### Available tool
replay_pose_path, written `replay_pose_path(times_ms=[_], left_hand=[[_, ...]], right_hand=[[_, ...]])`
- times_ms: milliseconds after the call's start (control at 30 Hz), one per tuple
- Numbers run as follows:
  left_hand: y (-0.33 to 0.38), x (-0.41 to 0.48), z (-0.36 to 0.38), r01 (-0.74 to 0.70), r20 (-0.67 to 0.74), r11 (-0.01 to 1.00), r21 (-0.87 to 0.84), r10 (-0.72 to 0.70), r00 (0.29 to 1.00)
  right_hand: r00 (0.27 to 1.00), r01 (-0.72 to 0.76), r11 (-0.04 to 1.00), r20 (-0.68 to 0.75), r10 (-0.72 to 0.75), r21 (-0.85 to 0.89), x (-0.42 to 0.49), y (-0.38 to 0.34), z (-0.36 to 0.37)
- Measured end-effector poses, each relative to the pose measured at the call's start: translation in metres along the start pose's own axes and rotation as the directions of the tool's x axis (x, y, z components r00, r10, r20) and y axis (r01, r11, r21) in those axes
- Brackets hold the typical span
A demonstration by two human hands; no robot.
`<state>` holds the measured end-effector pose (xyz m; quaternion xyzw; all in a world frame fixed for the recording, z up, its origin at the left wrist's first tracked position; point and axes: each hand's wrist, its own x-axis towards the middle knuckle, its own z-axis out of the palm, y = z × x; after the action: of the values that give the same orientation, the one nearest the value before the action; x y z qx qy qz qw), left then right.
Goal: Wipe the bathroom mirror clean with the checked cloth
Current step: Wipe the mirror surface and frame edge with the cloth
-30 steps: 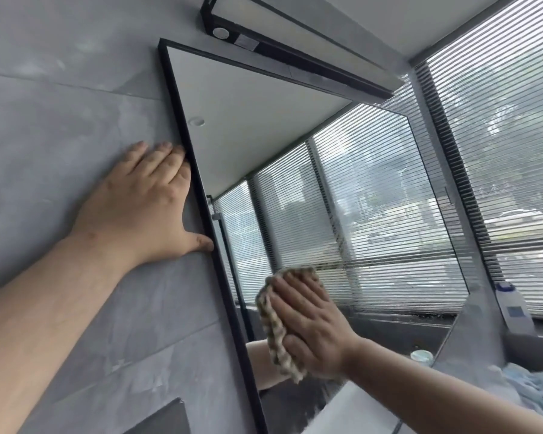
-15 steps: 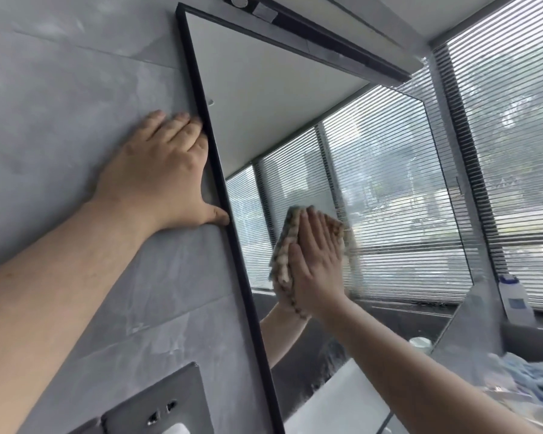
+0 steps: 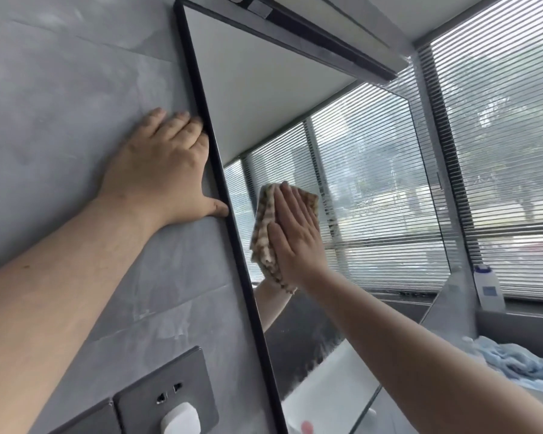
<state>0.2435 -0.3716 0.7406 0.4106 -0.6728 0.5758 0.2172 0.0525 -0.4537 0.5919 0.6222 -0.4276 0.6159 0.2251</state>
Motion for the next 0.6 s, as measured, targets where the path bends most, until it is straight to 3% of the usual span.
replay_pose_path(times_ms=[133, 267, 433, 600], left_hand=[[0.006, -0.009, 0.007, -0.008, -0.074, 0.998, -0.055, 0.004, 0.997], [0.020, -0.023, 0.020, -0.025, -0.148, 0.987, -0.156, 0.001, 0.989], [0.024, -0.027, 0.015, -0.006, -0.051, 0.994, -0.110, 0.000, 0.999], [0.034, -0.034, 0.015, 0.018, 0.008, 0.996, -0.091, -0.018, 1.000]], right_hand=[[0.972, -0.231, 0.972, -0.038, 0.232, 0.029, 0.001, 0.045, -0.003], [0.886, -0.456, 0.889, -0.066, 0.459, 0.049, -0.023, 0.096, -0.003], [0.866, -0.495, 0.868, -0.051, 0.497, 0.048, -0.048, 0.103, 0.001], [0.908, -0.416, 0.908, -0.030, 0.418, 0.058, -0.123, 0.076, 0.016]])
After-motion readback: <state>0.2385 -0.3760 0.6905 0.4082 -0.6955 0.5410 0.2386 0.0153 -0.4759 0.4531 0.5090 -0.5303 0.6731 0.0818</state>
